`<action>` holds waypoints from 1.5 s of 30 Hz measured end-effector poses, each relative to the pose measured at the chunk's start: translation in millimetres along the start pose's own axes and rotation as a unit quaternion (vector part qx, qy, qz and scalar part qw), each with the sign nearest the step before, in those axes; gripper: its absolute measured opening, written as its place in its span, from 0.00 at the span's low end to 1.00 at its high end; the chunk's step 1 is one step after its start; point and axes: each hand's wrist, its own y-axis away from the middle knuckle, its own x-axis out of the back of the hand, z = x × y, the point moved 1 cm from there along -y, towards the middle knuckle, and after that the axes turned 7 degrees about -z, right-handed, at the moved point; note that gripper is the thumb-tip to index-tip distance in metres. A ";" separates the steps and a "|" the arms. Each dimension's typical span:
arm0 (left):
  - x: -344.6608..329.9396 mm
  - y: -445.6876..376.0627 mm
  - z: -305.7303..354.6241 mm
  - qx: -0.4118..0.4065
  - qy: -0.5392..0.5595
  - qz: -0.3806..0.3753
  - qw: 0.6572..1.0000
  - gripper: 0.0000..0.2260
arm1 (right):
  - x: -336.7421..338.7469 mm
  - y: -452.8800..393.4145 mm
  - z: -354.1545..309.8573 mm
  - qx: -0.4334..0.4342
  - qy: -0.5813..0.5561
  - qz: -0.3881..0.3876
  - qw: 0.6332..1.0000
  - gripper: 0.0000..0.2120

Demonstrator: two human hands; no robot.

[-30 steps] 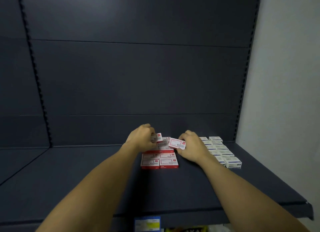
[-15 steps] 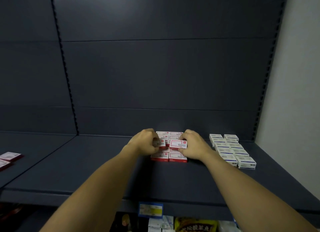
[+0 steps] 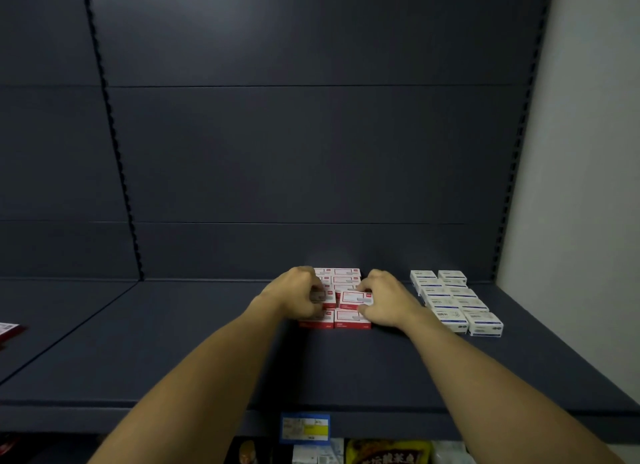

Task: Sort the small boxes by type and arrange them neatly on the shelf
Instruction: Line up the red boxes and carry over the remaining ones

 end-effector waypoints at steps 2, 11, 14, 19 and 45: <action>-0.9 -1.7 0.2 -0.004 -0.002 -0.002 1.000 0.18 | 0.4 -1.3 -0.5 -0.001 0.002 -0.002 1.000 0.23; -2.6 1.4 -10.9 0.006 0.001 -0.011 1.000 0.22 | -4.3 -6.1 -9.5 -0.003 0.008 -0.019 1.000 0.23; -2.0 2.2 -12.3 0.008 0.004 -0.011 1.000 0.23 | -4.6 -8.7 -12.6 -0.005 0.006 -0.022 1.000 0.20; -2.4 1.8 -9.1 -0.004 0.008 -0.007 1.000 0.20 | -5.7 -9.9 -15.7 -0.003 0.000 -0.020 1.000 0.16; 31.9 106.8 -39.0 0.209 -0.042 0.056 0.975 0.15 | 0.1 -16.0 -63.6 0.043 0.054 -0.025 0.997 0.23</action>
